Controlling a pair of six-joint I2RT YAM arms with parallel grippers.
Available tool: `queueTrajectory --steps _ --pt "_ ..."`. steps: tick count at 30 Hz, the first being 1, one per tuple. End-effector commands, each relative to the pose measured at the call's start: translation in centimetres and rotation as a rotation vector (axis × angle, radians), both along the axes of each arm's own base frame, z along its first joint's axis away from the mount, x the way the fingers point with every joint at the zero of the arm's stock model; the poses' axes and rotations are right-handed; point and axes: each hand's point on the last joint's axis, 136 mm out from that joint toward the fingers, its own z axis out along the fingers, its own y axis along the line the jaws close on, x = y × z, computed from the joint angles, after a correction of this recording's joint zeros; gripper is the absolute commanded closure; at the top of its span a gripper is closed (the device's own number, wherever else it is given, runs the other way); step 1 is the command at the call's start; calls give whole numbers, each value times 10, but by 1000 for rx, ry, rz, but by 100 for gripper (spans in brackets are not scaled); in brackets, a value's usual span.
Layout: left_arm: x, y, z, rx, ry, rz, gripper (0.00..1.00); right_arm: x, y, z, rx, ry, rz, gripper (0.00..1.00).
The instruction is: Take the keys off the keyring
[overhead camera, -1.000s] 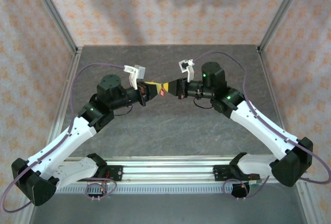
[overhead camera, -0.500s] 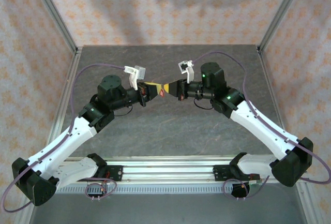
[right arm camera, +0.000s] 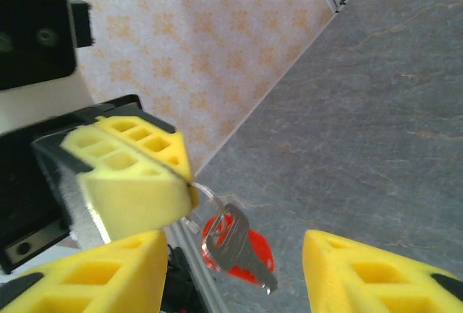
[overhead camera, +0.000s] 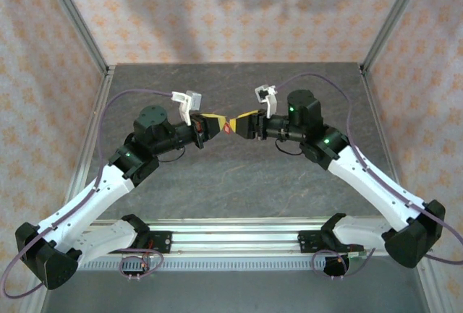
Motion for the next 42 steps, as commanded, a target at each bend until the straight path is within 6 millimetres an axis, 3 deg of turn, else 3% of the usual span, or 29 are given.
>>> queueTrajectory --steps 1,9,17,21,30,38,39,42 --pt "-10 -7 24 -73 -42 -56 100 -11 -2 15 76 -51 44 40" --pt "-18 -18 45 -167 -27 -143 100 -22 5 20 150 -71 124 30" --pt "-20 -23 54 -220 -21 -180 100 -36 9 39 214 -93 217 33" --pt "-20 -25 59 -243 -19 -192 100 -38 9 39 215 -94 226 32" --pt "-18 -23 60 -252 -21 -177 100 -43 7 45 240 -103 236 54" --pt "-18 -22 61 -266 -25 -174 100 -44 8 45 255 -92 247 59" --pt "-18 -22 63 -271 -24 -176 100 -45 8 45 260 -91 248 58" --pt "-22 -24 70 -304 -27 -202 100 -42 8 44 260 -89 232 38"
